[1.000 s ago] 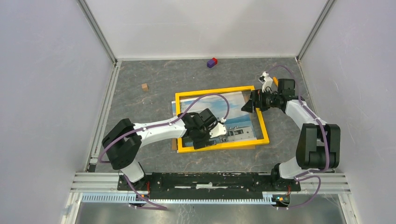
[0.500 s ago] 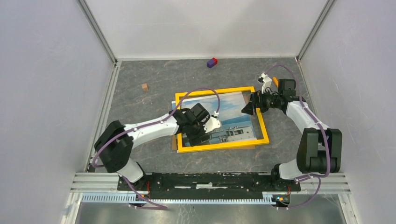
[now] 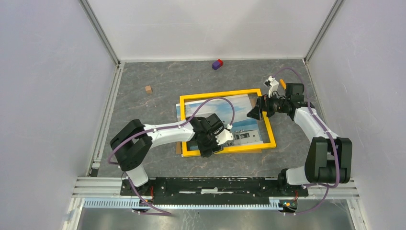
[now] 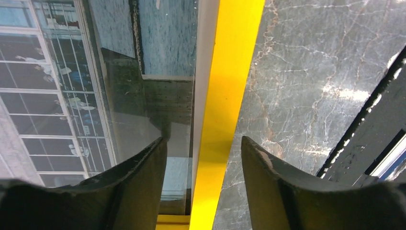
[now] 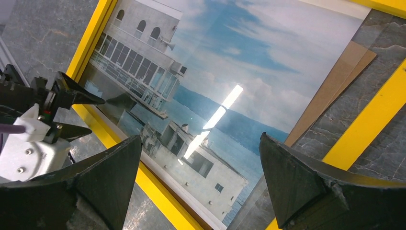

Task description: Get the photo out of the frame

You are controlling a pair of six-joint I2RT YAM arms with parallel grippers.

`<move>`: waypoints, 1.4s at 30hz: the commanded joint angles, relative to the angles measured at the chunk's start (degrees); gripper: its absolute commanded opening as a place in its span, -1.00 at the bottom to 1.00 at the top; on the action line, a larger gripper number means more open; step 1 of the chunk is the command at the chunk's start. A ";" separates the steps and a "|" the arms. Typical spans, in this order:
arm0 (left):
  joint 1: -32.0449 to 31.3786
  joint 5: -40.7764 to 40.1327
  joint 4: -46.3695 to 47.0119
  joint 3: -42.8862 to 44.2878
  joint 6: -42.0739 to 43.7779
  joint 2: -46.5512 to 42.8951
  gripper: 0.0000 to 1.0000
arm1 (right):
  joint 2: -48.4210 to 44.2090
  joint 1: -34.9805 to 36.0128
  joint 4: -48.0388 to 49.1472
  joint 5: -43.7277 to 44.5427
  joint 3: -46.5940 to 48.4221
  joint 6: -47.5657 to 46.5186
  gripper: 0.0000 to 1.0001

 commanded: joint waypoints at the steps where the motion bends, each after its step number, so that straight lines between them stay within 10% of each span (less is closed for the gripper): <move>1: -0.04 -1.33 0.07 3.06 -4.13 1.03 0.20 | -1.37 0.24 1.94 -1.69 -0.20 -0.52 0.96; 9: 3.84 -2.85 -1.82 3.95 -4.16 -0.01 -0.54 | -1.75 0.24 1.66 -1.72 -0.21 -0.61 0.96; 14: 4.90 -2.89 -1.57 2.35 -2.23 -0.58 -0.60 | -1.56 0.24 1.23 -1.85 -0.12 -1.00 0.96; 35: 10.93 -15.70 4.95 -1.86 7.96 -2.64 -0.22 | -1.70 0.24 0.89 -2.37 -0.29 -1.55 0.96; 42: 11.91 -4.53 1.06 -8.63 11.57 -19.02 0.09 | -2.46 3.64 -0.24 -1.93 -0.47 -3.85 0.96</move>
